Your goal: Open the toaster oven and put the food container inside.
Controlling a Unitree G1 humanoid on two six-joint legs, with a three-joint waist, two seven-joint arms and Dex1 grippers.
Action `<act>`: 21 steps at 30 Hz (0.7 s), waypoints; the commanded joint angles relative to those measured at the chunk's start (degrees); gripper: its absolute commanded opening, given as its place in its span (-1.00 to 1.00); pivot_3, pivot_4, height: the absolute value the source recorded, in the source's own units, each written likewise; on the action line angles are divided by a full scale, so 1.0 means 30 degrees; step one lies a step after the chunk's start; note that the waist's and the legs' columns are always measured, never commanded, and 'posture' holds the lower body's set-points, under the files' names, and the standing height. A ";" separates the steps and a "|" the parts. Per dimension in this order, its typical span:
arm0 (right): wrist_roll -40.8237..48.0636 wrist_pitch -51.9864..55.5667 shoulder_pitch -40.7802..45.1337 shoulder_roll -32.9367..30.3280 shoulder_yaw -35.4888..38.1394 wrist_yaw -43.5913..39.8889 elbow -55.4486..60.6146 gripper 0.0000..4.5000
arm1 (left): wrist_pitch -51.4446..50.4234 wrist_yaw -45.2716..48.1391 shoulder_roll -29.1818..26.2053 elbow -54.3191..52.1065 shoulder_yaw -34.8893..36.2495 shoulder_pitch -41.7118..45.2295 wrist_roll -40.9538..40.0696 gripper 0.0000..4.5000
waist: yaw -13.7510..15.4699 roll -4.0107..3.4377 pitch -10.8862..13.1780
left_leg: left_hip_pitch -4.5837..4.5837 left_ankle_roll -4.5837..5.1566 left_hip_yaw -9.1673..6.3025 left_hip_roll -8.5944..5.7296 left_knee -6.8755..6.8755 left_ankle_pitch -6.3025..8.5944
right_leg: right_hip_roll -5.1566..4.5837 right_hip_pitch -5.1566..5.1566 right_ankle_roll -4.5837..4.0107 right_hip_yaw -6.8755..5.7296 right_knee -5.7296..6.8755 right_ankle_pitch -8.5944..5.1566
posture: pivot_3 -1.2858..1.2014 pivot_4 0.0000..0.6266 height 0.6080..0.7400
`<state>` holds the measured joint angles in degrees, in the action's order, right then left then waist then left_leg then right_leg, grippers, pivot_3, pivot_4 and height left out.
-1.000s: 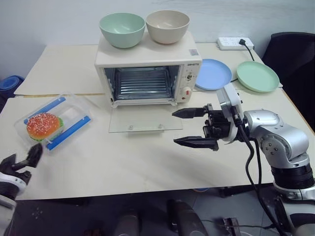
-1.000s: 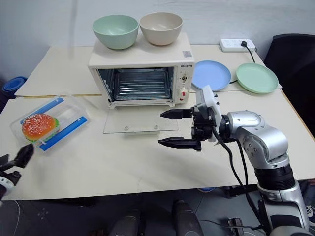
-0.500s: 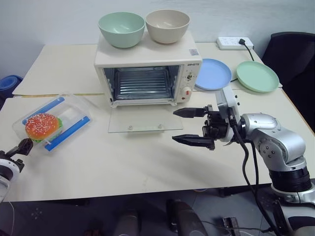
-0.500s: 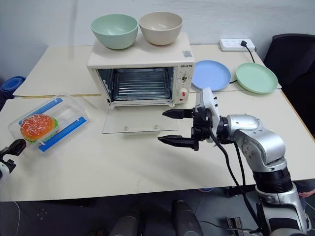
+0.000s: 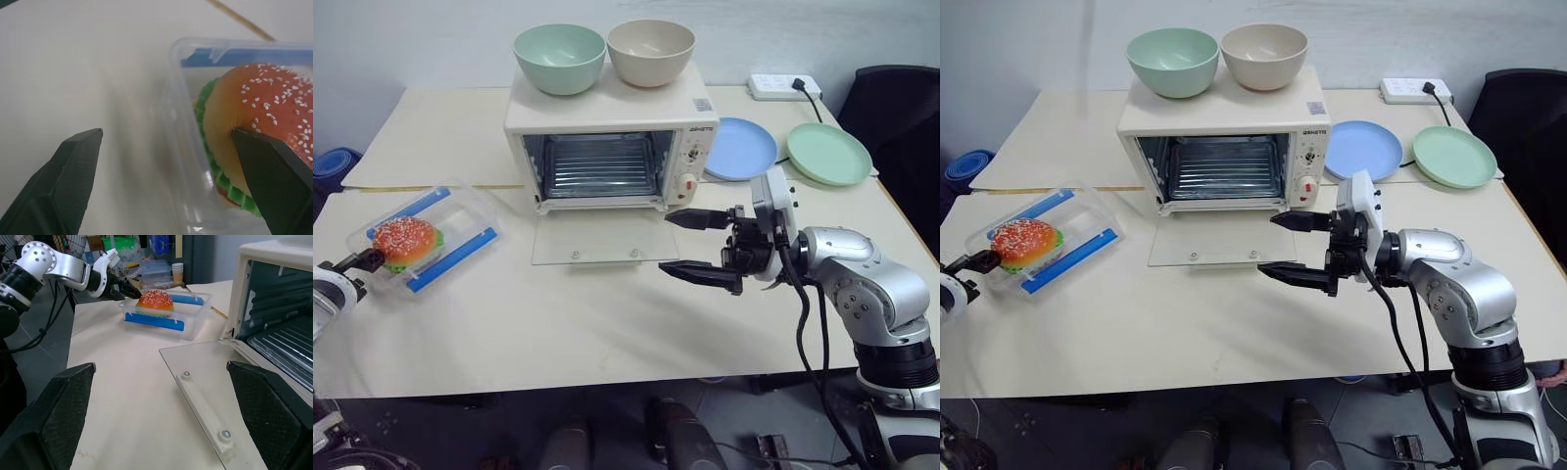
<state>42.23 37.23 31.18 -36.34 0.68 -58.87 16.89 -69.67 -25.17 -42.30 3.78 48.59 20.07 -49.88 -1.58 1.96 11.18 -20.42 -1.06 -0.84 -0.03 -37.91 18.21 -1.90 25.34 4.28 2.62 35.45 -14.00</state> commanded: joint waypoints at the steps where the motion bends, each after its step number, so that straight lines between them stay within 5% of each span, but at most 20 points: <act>1: 0.0563 0.0034 0.0167 -0.0252 0.0994 0.0268 0.0695 1.00 | -0.0489 -0.0205 -0.0266 0.1060 0.0007 0.0512 0.1269 0.99 | -0.0001 -0.0001 0.0000 | -0.0001 0.0000 -0.0007 0.0000 0.0000 0.0000 | -0.0010 0.0000 0.0000 -0.0005 0.0000 0.0000 | 0.03 -0.52 1.00; 3: 0.0573 0.0075 0.0089 -0.0220 0.1057 0.0375 0.0733 1.00 | -0.0397 0.0068 -0.0247 0.1345 -0.0178 0.0895 0.1721 0.99 | 0.0000 -0.0002 0.0000 | 0.0000 -0.0001 -0.0015 -0.0009 0.0001 -0.0003 | -0.0030 0.0000 -0.0001 -0.0004 0.0012 0.0000 | 0.03 -0.52 1.00; 6: 0.0516 0.0050 -0.0038 -0.0212 0.1047 0.0512 0.0877 1.00 | -0.0357 0.0622 -0.0221 0.1798 -0.0840 0.1540 0.2370 0.72 | 0.0025 -0.0002 0.0000 | 0.0002 -0.0012 -0.0041 -0.0027 0.0001 -0.0024 | -0.0051 -0.0003 -0.0003 -0.0006 0.0029 -0.0001 | 0.03 -0.52 1.00; 18: 0.0687 0.0131 -0.0084 -0.0247 0.1323 0.0959 0.1166 1.00 | -0.0216 0.2942 -0.0811 0.3208 -0.2517 0.2852 0.5128 -0.91 | -0.0001 -0.0019 -0.0004 | 0.0005 -0.0013 -0.0048 -0.0047 0.0006 -0.0039 | -0.0076 -0.0004 -0.0003 -0.0013 0.0042 0.0000 | 0.03 -0.52 1.00; 21: 0.0992 0.0641 -0.0193 -0.0599 0.1439 0.0907 0.1137 1.00 | -0.0291 0.3585 -0.1069 0.3190 -0.3136 0.2897 0.5813 -0.96 | 0.0001 -0.0025 -0.0002 | 0.0005 -0.0011 -0.0049 -0.0051 0.0016 -0.0040 | -0.0087 -0.0002 -0.0003 -0.0007 0.0039 0.0000 | 0.03 -0.52 1.00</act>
<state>43.58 38.16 30.63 -36.73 2.82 -56.10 18.05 -70.07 -15.37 -44.84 12.15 40.41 28.80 -34.51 -1.57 1.88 11.17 -20.40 -1.09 -0.99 -0.18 -37.86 18.09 -2.17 25.33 4.27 2.60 35.56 -14.00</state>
